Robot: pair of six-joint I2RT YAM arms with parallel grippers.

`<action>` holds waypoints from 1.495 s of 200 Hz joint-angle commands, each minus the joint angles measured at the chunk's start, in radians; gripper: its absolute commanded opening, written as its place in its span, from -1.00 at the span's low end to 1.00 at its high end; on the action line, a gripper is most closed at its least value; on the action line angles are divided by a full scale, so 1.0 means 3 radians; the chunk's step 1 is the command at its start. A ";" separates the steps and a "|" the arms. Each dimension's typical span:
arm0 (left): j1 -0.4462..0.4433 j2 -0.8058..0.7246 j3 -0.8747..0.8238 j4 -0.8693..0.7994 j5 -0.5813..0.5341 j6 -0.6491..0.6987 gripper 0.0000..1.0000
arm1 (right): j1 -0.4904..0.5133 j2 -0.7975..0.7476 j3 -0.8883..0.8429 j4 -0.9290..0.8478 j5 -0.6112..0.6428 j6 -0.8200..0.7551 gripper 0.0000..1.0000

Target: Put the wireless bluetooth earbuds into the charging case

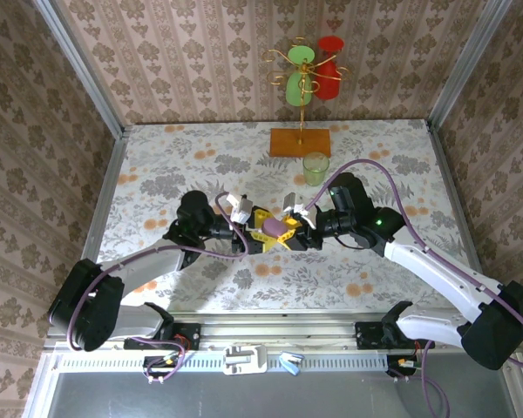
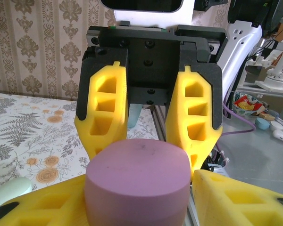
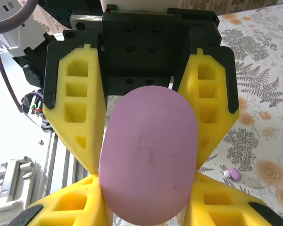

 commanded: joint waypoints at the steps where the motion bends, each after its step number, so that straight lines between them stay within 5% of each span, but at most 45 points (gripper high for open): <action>1: 0.0023 0.0013 -0.0039 0.0162 0.0085 -0.0082 0.14 | -0.0044 -0.0082 -0.0061 0.0169 -0.0053 0.0049 -0.35; 299: 0.0038 0.0102 0.0030 0.0287 0.0192 -0.0159 0.00 | -0.0123 0.0040 0.0061 -0.0029 -0.0257 0.0066 -0.37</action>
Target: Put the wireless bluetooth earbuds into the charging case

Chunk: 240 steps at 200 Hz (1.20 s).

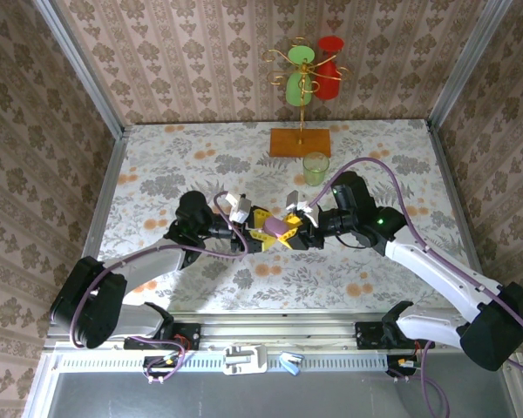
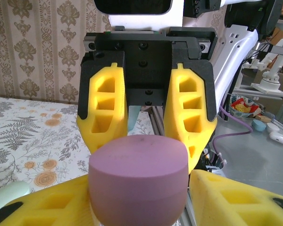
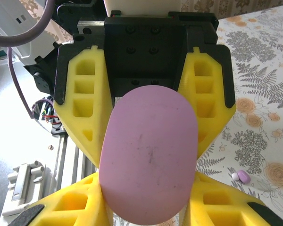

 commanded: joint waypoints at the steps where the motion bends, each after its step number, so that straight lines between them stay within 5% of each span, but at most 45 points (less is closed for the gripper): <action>1: 0.0001 0.0041 0.0051 0.0079 0.0114 -0.0046 -0.01 | -0.0021 0.0034 0.0102 -0.0079 -0.0045 -0.0026 -0.37; 84: -0.0022 0.0084 0.0053 0.0098 0.0114 -0.0041 -0.28 | -0.0025 -0.0053 0.0015 0.0055 0.0045 -0.0001 -0.36; 118: -0.0019 0.0065 0.0043 0.0119 0.0113 -0.0026 -0.55 | -0.0025 -0.0068 -0.0038 0.0182 0.0069 0.0096 -0.04; 173: 0.0004 0.0058 0.0028 0.0132 0.0114 0.0001 -0.63 | -0.0065 -0.0155 -0.0111 0.0243 0.0134 0.0196 0.33; 240: 0.0009 0.0043 -0.0021 0.0288 0.0185 0.0020 -0.65 | -0.0185 -0.0165 -0.0137 0.0411 0.0321 0.0531 0.37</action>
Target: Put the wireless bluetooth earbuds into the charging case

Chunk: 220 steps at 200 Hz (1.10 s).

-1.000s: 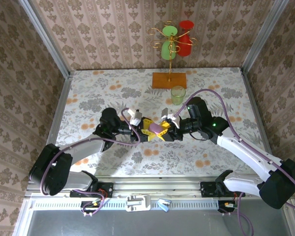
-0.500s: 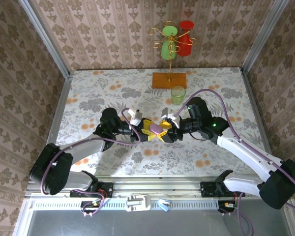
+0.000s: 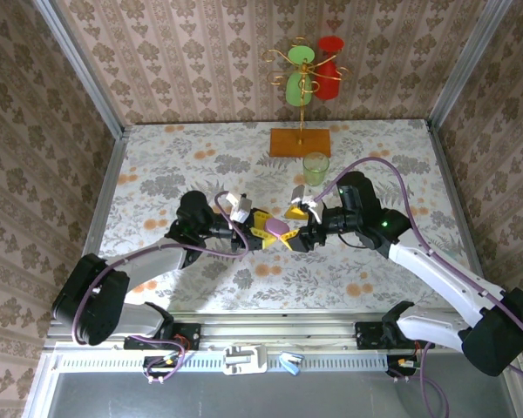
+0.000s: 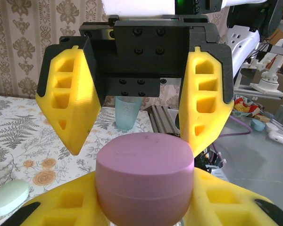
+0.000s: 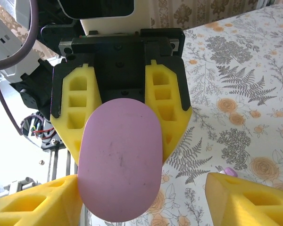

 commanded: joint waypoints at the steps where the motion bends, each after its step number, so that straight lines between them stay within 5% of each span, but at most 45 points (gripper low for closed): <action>1: 0.0004 -0.0024 -0.0024 0.0211 0.0162 0.0047 -0.65 | -0.0085 -0.0045 -0.0031 0.0177 0.0203 0.0198 0.37; 119: 0.0019 -0.0022 -0.0076 0.0260 0.0173 0.0121 -0.67 | -0.0215 -0.0097 -0.0080 0.0403 0.0328 0.0439 0.38; 170: 0.0099 -0.0005 -0.0116 0.0351 0.0012 0.0133 -0.67 | -0.0217 -0.0228 -0.0164 0.0529 -0.0058 0.0398 0.73; 220: 0.0337 -0.0006 -0.0297 0.0949 -0.0505 -0.0081 -0.67 | -0.0279 -0.0607 -0.0594 0.1335 0.0291 0.0976 0.82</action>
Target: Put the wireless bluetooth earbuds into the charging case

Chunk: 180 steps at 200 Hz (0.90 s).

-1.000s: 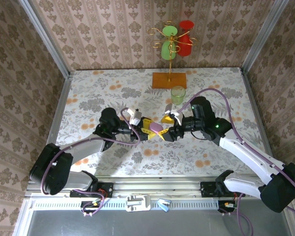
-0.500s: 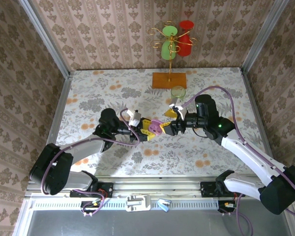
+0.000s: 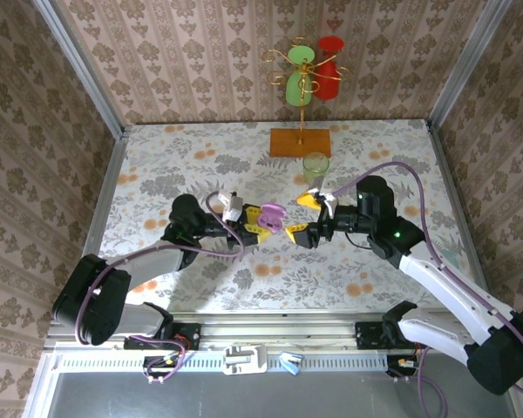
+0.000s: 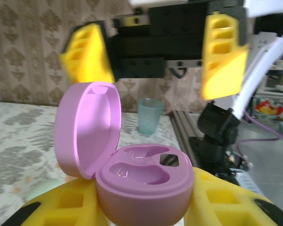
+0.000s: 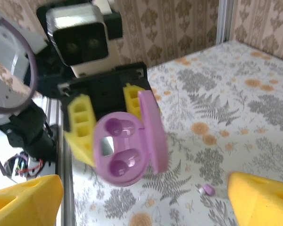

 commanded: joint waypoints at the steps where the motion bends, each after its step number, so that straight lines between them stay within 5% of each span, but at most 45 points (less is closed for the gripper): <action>1: 0.0107 -0.0008 -0.0098 0.0498 -0.0311 -0.0105 -0.67 | -0.0068 -0.0157 -0.0212 0.0623 0.0230 0.0427 0.82; 51: 0.0271 -0.0249 -0.0327 0.0608 -0.0880 -0.0006 -0.69 | -0.0237 0.0069 -0.0570 0.1278 0.1379 0.1535 0.75; 97: 0.0289 -0.0491 -0.0391 0.0416 -0.1014 0.0092 -0.69 | -0.0164 0.0815 -0.0301 0.0773 0.1587 0.2113 0.61; 136: 0.0288 -0.0624 -0.0438 0.0381 -0.1145 0.0139 -0.69 | 0.0261 0.1504 0.0051 0.0297 0.1998 0.2296 0.54; 180: 0.0291 -0.0777 -0.0484 0.0277 -0.1238 0.0215 -0.69 | 0.0565 0.2171 0.0363 0.0264 0.1955 0.2741 0.31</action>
